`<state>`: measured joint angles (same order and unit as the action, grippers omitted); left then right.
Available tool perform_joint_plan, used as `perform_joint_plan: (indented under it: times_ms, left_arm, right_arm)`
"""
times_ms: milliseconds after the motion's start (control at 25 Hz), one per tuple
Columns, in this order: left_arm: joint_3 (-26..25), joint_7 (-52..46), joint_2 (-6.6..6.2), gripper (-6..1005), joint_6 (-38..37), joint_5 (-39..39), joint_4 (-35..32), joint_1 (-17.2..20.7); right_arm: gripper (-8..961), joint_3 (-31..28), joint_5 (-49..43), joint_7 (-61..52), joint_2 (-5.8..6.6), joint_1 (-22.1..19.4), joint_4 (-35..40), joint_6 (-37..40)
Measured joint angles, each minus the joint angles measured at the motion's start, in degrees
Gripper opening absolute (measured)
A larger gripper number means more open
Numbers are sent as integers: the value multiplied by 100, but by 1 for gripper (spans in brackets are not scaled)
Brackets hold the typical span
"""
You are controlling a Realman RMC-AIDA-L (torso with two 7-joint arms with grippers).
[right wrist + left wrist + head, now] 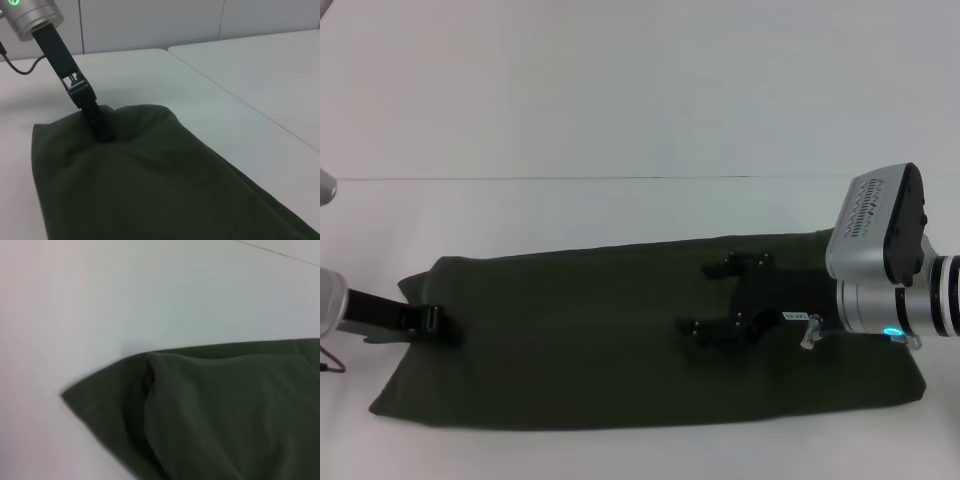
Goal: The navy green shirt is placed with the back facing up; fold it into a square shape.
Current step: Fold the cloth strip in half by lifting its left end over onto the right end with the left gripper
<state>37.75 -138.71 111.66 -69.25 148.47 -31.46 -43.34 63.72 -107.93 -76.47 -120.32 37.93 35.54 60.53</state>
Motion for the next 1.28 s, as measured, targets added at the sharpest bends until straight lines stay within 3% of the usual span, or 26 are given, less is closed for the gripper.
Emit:
perform_joint_plan:
  times_ms: [120, 480, 680, 1000, 1280]
  left_arm:
    - [71, 29, -99, 114, 4, 13, -4, 30]
    - [-8, -12, -610, 113, -22, 689, -55, 170]
    - [-214, -7, -761, 113, -150, 1228, -484, 323]
    - [-484, -68, -832, 114, -452, 1222, -565, 294]
    - [-1008, 4, -838, 113, -1727, 476, -857, 116]
  right_arm:
    - [910, -17, 1, 0, 0, -3, 5, 33]
    - [909, -10, 149, 1, 17, -57, 58, 62]
    - [910, -2, 147, 1, 18, -64, 59, 65]
    - [910, 17, 129, 1, 18, -63, 59, 64]
    - [910, 19, 117, 57, 31, -156, 94, 134]
